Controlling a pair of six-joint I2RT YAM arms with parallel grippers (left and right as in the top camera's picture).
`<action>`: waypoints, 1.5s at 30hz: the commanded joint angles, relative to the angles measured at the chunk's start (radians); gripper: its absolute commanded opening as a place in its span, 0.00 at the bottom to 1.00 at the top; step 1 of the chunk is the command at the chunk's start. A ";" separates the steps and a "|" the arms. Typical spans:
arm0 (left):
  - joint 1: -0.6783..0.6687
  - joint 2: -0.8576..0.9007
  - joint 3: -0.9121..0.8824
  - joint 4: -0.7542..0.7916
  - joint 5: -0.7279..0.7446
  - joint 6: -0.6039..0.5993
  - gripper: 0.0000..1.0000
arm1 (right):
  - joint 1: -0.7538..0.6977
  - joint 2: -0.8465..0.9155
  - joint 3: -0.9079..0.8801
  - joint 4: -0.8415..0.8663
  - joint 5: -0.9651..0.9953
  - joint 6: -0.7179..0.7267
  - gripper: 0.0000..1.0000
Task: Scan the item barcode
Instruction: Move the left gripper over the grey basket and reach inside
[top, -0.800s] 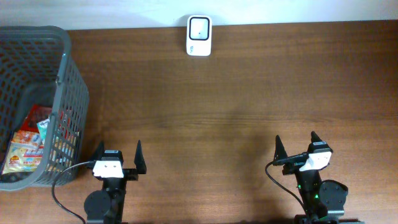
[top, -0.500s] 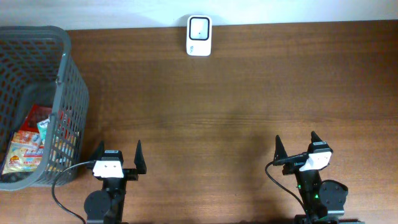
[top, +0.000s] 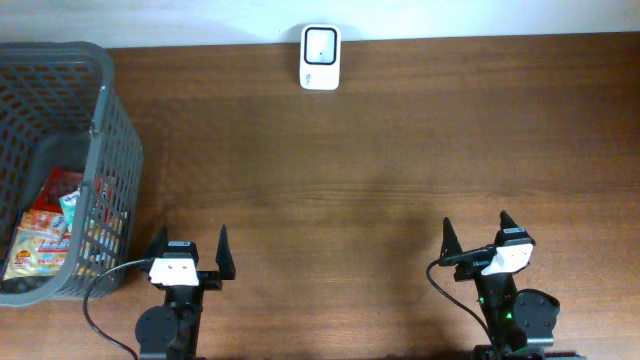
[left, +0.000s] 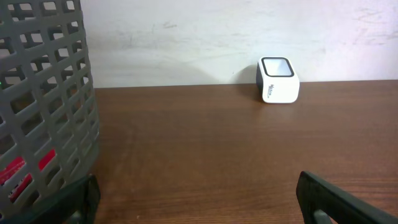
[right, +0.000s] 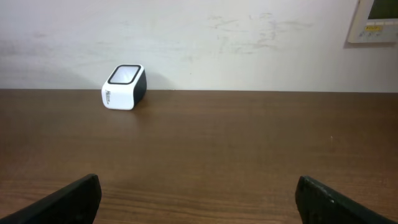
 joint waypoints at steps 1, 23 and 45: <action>0.007 -0.008 -0.005 -0.002 -0.003 -0.006 0.99 | 0.007 -0.008 -0.009 -0.002 0.002 0.011 0.98; 0.007 -0.008 -0.005 0.652 0.286 -0.010 0.99 | 0.007 -0.008 -0.009 -0.002 0.002 0.011 0.99; 0.007 1.012 1.279 -0.251 0.220 0.043 0.99 | 0.007 -0.008 -0.009 -0.002 0.002 0.011 0.98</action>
